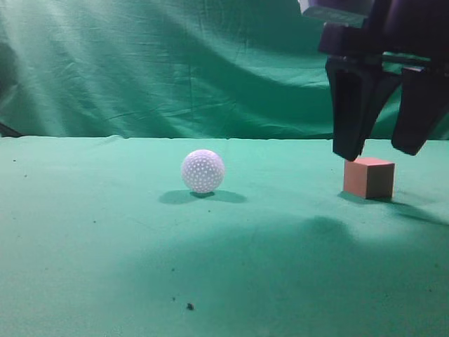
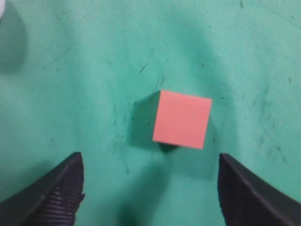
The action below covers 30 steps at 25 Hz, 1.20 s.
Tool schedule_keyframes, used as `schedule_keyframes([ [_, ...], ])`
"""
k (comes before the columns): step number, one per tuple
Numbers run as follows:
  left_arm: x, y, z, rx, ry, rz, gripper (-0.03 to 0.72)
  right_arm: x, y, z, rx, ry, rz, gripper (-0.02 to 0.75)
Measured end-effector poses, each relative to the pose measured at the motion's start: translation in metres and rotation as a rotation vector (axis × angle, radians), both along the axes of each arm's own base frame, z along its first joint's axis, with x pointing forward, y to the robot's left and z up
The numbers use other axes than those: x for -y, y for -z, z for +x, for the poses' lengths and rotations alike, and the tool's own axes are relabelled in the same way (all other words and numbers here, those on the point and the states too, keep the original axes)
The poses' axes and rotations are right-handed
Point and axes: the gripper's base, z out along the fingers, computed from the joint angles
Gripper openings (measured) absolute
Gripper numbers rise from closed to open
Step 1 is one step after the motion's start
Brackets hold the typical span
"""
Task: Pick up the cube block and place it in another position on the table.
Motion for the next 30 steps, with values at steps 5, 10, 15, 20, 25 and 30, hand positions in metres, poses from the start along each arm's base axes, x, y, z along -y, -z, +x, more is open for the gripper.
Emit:
schedule_keyframes([
  [5,0.0,0.0,0.0,0.0,0.0,0.0,0.262,-0.001,0.017,0.009,0.005,0.012,-0.04,0.518],
  [10,0.0,0.0,0.0,0.0,0.0,0.0,0.262,0.0,0.021,0.012,0.016,0.044,-0.06,0.218],
  [15,0.0,0.0,0.0,0.0,0.0,0.0,0.262,-0.005,0.007,0.022,0.033,0.058,-0.054,0.219],
  [20,0.0,0.0,0.0,0.0,0.0,0.0,0.262,0.005,-0.038,0.063,0.145,0.202,0.035,0.219],
  [25,0.0,0.0,0.0,0.0,0.0,0.0,0.262,0.027,-0.053,0.104,0.197,0.312,0.059,0.219],
  [30,0.0,0.0,0.0,0.0,0.0,0.0,0.262,0.025,-0.022,0.124,0.142,0.264,0.003,0.219],
])
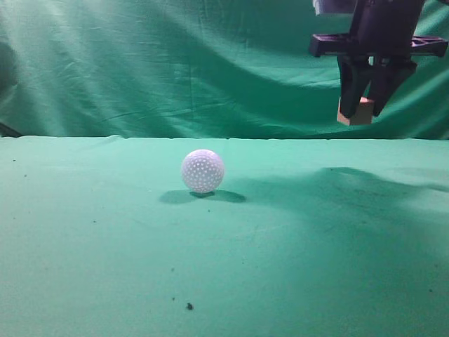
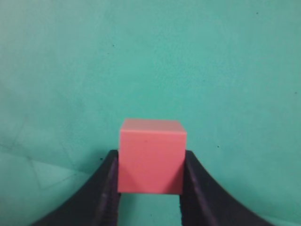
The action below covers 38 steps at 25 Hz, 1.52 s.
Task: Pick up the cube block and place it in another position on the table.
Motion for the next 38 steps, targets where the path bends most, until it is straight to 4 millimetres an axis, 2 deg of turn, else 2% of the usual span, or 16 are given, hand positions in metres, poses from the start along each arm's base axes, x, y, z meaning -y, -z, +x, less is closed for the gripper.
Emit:
schedule_keyframes([
  [3,0.0,0.0,0.0,0.0,0.0,0.0,0.262,-0.002,0.016,0.007,-0.026,-0.013,-0.015,0.219],
  [9,0.0,0.0,0.0,0.0,0.0,0.0,0.262,-0.004,0.036,0.012,-0.063,-0.013,-0.027,0.219],
  [10,0.0,0.0,0.0,0.0,0.0,0.0,0.262,-0.004,0.037,0.012,-0.066,-0.013,-0.028,0.276],
  [11,0.0,0.0,0.0,0.0,0.0,0.0,0.262,-0.004,0.038,0.012,-0.071,-0.013,-0.03,0.276],
  [12,0.0,0.0,0.0,0.0,0.0,0.0,0.262,-0.004,0.039,0.011,-0.076,-0.009,-0.031,0.351],
  [13,0.0,0.0,0.0,0.0,0.0,0.0,0.262,-0.004,0.038,0.011,-0.083,-0.002,-0.031,0.389],
  [16,0.0,0.0,0.0,0.0,0.0,0.0,0.262,-0.004,0.028,0.013,-0.103,0.047,-0.02,0.495],
  [20,0.0,0.0,0.0,0.0,0.0,0.0,0.262,-0.003,-0.012,0.009,-0.07,0.076,0.006,0.484],
  [23,0.0,0.0,0.0,0.0,0.0,0.0,0.262,0.002,-0.055,-0.005,-0.009,0.081,0.031,0.282],
  [25,0.0,0.0,0.0,0.0,0.0,0.0,0.262,0.007,-0.087,-0.019,0.043,0.082,0.052,0.108],
  [28,0.0,0.0,0.0,0.0,0.0,0.0,0.262,0.015,-0.129,-0.043,0.113,0.083,0.082,0.0],
  [34,0.0,0.0,0.0,0.0,0.0,0.0,0.262,0.034,-0.19,-0.096,0.195,0.09,0.122,0.0],
  [36,0.0,0.0,0.0,0.0,0.0,0.0,0.262,0.041,-0.201,-0.117,0.23,0.09,0.144,0.0],
  [38,0.0,0.0,0.0,0.0,0.0,0.0,0.262,0.048,-0.202,-0.139,0.248,0.096,0.163,0.0],
])
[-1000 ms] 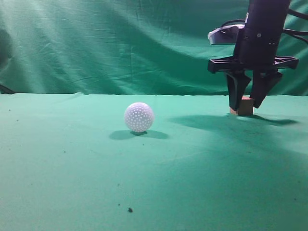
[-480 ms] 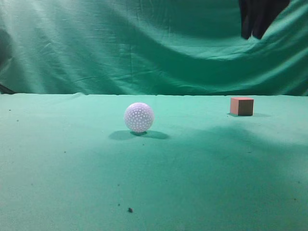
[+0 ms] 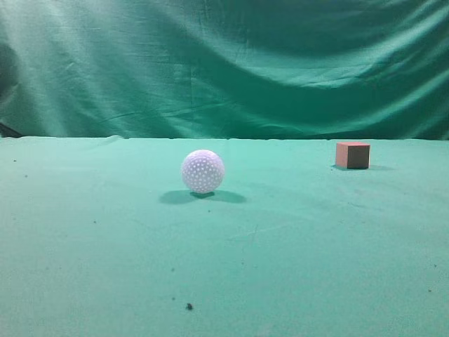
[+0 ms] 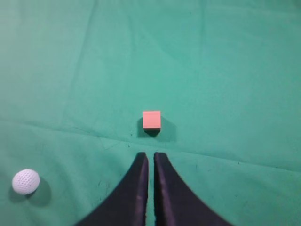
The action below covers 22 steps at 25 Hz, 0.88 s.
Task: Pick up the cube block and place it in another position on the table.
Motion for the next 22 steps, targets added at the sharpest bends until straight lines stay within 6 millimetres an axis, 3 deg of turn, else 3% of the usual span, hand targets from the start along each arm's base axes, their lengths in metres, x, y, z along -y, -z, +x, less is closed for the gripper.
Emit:
schedule_keyframes([
  [8,0.0,0.0,0.0,0.0,0.0,0.0,0.262,0.028,0.035,-0.091,0.114,0.012,0.112,0.0],
  [12,0.0,0.0,0.0,0.0,0.0,0.0,0.262,0.038,0.049,-0.126,0.153,0.007,0.167,0.0],
  [17,0.0,0.0,0.0,0.0,0.0,0.0,0.262,0.047,0.052,-0.154,0.114,0.002,0.164,0.0],
  [22,0.0,0.0,0.0,0.0,0.0,0.0,0.262,0.054,0.055,-0.157,0.105,0.018,0.073,0.0],
])
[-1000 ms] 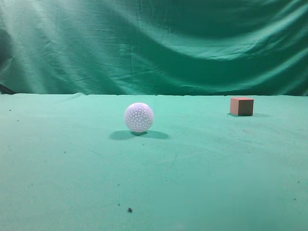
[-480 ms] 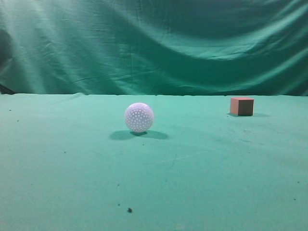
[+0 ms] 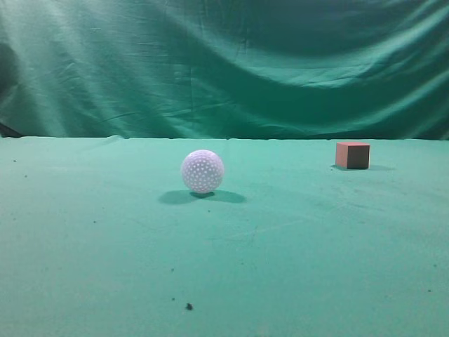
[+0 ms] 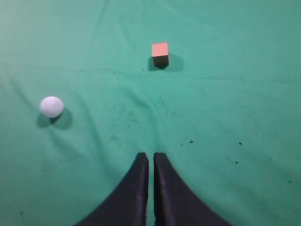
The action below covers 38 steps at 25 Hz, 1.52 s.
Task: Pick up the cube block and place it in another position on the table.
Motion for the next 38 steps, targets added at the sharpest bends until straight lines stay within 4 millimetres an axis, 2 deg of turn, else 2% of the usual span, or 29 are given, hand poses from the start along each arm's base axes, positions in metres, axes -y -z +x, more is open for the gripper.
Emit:
schedule_keyframes([
  [5,0.0,0.0,0.0,0.0,0.0,0.0,0.262,0.01,0.01,-0.003,0.098,0.034,-0.061,0.0],
  [9,0.0,0.0,0.0,0.0,0.0,0.0,0.262,0.023,0.036,-0.014,0.225,0.131,-0.053,0.0],
  [18,0.0,0.0,0.0,0.0,0.0,0.0,0.262,0.033,0.134,-0.036,0.46,0.279,-0.001,0.0],
  [22,0.0,0.0,0.0,0.0,0.0,0.0,0.262,0.032,0.174,-0.04,0.473,0.294,0.036,0.0],
  [26,0.0,0.0,0.0,0.0,0.0,0.0,0.262,0.032,0.182,-0.042,0.44,0.308,0.061,0.0],
  [38,0.0,0.0,0.0,0.0,0.0,0.0,0.262,0.032,0.183,-0.042,0.43,0.309,0.065,0.0],
])
